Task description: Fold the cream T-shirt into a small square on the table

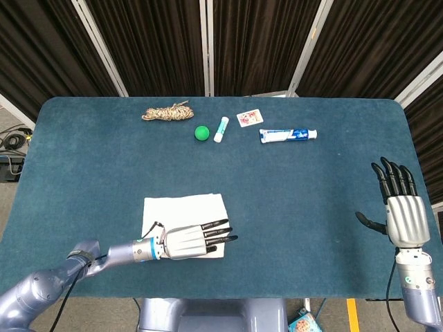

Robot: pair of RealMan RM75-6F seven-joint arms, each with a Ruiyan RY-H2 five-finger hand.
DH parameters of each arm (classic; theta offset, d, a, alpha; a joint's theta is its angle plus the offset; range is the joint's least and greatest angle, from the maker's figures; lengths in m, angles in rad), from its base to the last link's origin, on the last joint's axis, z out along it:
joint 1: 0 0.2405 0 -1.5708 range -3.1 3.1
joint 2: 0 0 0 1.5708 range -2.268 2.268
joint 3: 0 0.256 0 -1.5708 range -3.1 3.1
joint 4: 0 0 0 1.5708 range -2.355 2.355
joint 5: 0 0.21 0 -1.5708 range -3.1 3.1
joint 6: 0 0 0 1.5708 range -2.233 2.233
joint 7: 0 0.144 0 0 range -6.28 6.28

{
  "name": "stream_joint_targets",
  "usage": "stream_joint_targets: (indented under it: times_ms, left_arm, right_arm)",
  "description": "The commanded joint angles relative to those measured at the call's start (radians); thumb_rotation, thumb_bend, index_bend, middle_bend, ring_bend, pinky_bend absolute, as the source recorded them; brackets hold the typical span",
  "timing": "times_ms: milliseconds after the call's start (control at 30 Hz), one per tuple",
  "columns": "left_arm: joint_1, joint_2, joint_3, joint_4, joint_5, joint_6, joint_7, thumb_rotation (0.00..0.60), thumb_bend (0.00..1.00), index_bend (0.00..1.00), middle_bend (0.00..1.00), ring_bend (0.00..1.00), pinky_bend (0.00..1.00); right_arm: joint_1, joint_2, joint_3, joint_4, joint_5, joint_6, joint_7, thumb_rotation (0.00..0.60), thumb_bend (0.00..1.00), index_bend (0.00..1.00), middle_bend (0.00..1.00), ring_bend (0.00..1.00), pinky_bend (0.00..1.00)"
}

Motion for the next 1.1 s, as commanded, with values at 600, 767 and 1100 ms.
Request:
stream_joint_targets:
  times_ms: [600,767,1100]
  left_arm:
    - [-0.016,-0.092,-0.042,0.041,-0.047,-0.044,0.016,0.600,0.45,0.00,0.00,0.00,0.00]
    - [-0.011,-0.113,-0.057,0.046,-0.070,-0.058,0.010,0.600,0.45,0.00,0.00,0.00,0.00]
    - [-0.003,-0.059,-0.170,-0.015,-0.177,-0.006,0.006,0.600,0.35,0.00,0.00,0.00,0.00]
  right_arm:
    - [-0.001,0.004,0.000,-0.002,0.001,-0.001,0.001,0.600,0.00,0.06,0.00,0.00,0.00]
    - [-0.002,0.005,0.001,-0.002,0.002,-0.001,0.002,0.600,0.00,0.06,0.00,0.00,0.00]
    - [-0.002,0.008,0.002,-0.001,0.005,-0.003,0.010,0.600,0.00,0.06,0.00,0.00,0.00]
